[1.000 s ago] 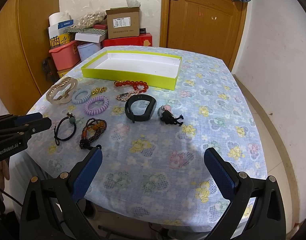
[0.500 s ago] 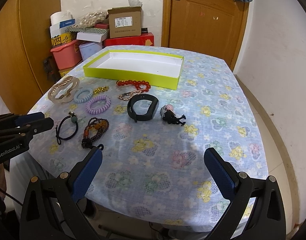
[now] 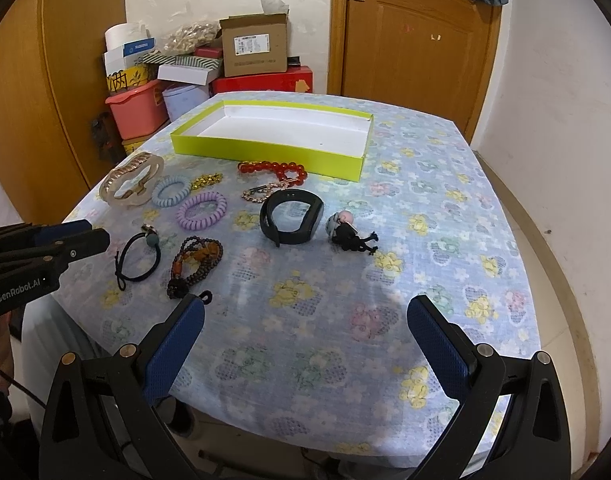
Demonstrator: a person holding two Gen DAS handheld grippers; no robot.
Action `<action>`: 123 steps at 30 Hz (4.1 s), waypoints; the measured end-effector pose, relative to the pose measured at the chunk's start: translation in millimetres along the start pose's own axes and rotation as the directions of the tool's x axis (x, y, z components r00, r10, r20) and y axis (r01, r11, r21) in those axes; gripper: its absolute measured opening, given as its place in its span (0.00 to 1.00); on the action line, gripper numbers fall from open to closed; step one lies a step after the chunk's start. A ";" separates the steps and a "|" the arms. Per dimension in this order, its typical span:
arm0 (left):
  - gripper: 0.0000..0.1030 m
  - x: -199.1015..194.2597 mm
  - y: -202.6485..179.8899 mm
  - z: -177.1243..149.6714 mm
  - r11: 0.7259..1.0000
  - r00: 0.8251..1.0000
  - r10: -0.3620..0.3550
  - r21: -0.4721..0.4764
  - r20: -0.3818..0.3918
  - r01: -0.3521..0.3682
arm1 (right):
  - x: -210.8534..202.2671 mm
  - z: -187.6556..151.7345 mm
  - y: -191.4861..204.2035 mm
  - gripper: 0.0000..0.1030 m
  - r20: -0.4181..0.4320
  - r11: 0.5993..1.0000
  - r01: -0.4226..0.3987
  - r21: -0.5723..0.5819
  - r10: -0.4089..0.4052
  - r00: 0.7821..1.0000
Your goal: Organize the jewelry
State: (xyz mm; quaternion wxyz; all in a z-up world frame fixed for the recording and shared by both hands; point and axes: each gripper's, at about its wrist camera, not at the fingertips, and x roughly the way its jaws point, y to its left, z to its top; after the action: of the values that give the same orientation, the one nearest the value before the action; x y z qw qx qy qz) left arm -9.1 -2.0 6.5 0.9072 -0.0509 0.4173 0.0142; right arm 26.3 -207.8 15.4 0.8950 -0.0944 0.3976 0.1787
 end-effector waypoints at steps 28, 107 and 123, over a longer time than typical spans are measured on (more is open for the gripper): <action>0.60 44.8 62.3 43.4 1.000 0.999 0.027 -0.010 0.027 -0.027 | 36.9 28.6 -21.8 0.98 0.003 0.999 -0.054 0.009 0.054 0.999; 0.40 106.1 39.3 184.0 0.997 0.987 -0.063 0.050 0.150 0.056 | 131.6 161.5 -56.4 0.12 -0.028 0.990 -0.130 0.047 0.131 0.991; 0.41 193.2 53.2 207.6 1.000 0.997 0.004 0.027 0.079 -0.007 | 219.8 189.8 -66.1 0.12 -0.122 1.000 -0.013 -0.014 0.012 0.992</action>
State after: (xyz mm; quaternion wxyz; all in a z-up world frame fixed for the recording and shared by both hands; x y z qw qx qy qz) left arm 270.0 69.3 -10.0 0.9235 -0.0368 0.3815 0.0130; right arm 317.4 -155.6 -20.3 0.8671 -0.1094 0.4509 0.1812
